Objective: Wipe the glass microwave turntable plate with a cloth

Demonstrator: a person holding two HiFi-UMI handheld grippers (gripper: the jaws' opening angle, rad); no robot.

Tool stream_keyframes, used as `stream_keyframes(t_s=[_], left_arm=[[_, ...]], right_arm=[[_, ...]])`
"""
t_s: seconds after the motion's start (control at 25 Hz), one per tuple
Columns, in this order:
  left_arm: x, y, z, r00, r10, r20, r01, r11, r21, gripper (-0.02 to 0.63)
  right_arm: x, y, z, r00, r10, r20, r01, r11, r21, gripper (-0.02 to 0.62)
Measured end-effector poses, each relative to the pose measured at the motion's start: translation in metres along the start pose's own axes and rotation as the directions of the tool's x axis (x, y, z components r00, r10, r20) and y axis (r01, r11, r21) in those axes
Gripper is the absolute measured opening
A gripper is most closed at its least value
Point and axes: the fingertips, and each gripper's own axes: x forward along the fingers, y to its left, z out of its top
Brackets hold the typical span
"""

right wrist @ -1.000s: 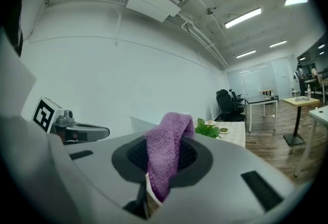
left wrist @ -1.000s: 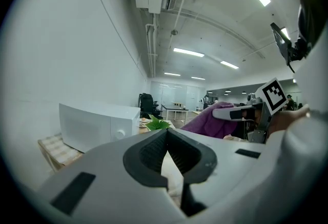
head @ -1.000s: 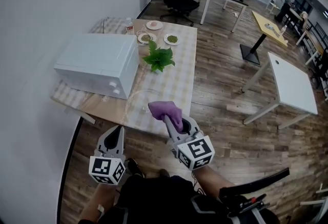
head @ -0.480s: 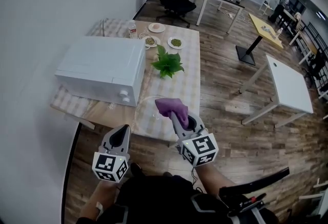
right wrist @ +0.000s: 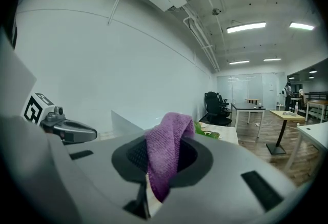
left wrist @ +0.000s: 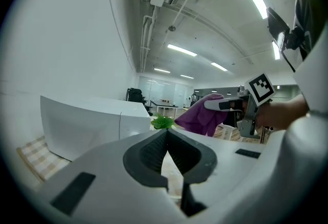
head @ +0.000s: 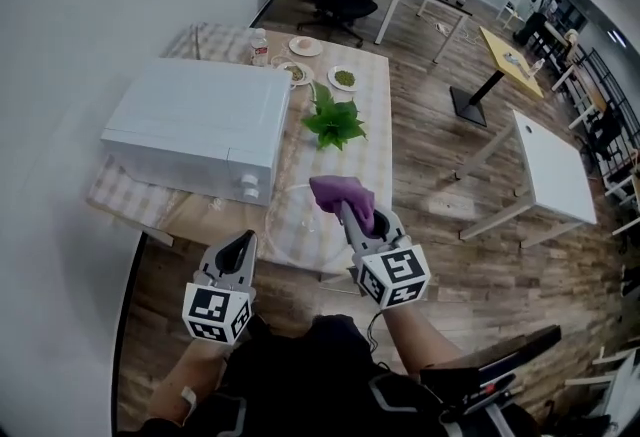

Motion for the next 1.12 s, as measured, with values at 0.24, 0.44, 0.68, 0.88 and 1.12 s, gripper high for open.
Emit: stream_keyframes(t_s=[0.24,0.44,0.68,0.88,1.12], left_arm=[[0.018,0.012,-0.02,0.995,0.085,-0.049,-0.085,0.996,0.012,0.008],[0.035,0.009,-0.04,0.982,0.154,-0.107,-0.155,0.988,-0.003,0.008],[0.06,0.004,-0.076,0.963,0.2,-0.18,-0.205,0.979,-0.011,0.009],[0.06,0.012,-0.09,0.945,0.271,-0.184,-0.29,0.953,-0.085,0.008],[0.061,0.011,-0.105,0.923,0.304,-0.237,-0.345,0.925,-0.157,0.008]], right_arm=[[0.04,-0.017,-0.024,0.996,0.054,-0.076,-0.059,0.996,-0.067,0.054],[0.071,-0.029,-0.049,0.98,0.14,-0.14,-0.157,0.98,-0.121,0.054],[0.109,-0.048,-0.086,0.959,0.184,-0.216,-0.228,0.953,-0.202,0.054],[0.14,-0.052,-0.117,0.934,0.233,-0.271,-0.3,0.922,-0.243,0.054],[0.173,-0.06,-0.142,0.918,0.221,-0.328,-0.312,0.915,-0.257,0.054]])
